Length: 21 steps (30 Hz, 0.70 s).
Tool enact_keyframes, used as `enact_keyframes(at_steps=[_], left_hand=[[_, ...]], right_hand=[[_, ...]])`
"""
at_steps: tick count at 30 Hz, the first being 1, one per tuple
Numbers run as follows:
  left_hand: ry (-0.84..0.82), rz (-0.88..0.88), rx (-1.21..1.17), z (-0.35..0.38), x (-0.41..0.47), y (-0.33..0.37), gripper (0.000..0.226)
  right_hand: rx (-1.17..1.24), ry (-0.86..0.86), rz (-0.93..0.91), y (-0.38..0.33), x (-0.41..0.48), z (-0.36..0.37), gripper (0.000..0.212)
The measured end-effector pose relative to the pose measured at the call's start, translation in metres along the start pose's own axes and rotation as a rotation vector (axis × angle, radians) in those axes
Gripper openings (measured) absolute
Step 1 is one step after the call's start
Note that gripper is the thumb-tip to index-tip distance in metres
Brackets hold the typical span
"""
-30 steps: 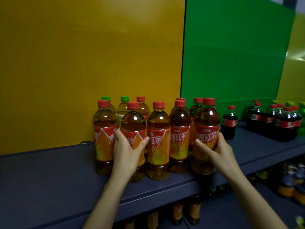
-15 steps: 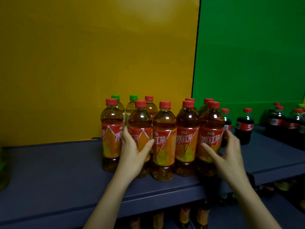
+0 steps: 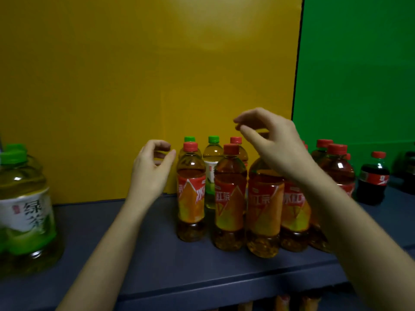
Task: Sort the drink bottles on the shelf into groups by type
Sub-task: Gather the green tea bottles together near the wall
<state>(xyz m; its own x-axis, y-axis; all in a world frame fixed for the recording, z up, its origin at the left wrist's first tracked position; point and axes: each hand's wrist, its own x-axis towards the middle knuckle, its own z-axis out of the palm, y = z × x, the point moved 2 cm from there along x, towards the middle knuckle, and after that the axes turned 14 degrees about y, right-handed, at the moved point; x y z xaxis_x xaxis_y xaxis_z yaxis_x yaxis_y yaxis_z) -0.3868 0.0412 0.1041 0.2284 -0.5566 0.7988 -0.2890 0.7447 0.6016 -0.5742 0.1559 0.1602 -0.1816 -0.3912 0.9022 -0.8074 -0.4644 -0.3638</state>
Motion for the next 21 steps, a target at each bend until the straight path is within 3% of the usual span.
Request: enact_keyframes(at_steps=[6,15,21], left_hand=[[-0.196,-0.198,0.026,0.039,0.040,-0.038,0.034],[-0.485,-0.427,0.042,0.088,0.054,-0.080,0.063],[-0.609,-0.444,0.041,0.094,0.056,-0.090,0.055]], right_hand=[[-0.267,-0.336,0.122,0.036,0.079,0.048,0.029],[-0.634,-0.760,0.227,0.089,0.113,0.107,0.073],[-0.616,-0.989,0.292,0.104,0.118,0.125,0.065]])
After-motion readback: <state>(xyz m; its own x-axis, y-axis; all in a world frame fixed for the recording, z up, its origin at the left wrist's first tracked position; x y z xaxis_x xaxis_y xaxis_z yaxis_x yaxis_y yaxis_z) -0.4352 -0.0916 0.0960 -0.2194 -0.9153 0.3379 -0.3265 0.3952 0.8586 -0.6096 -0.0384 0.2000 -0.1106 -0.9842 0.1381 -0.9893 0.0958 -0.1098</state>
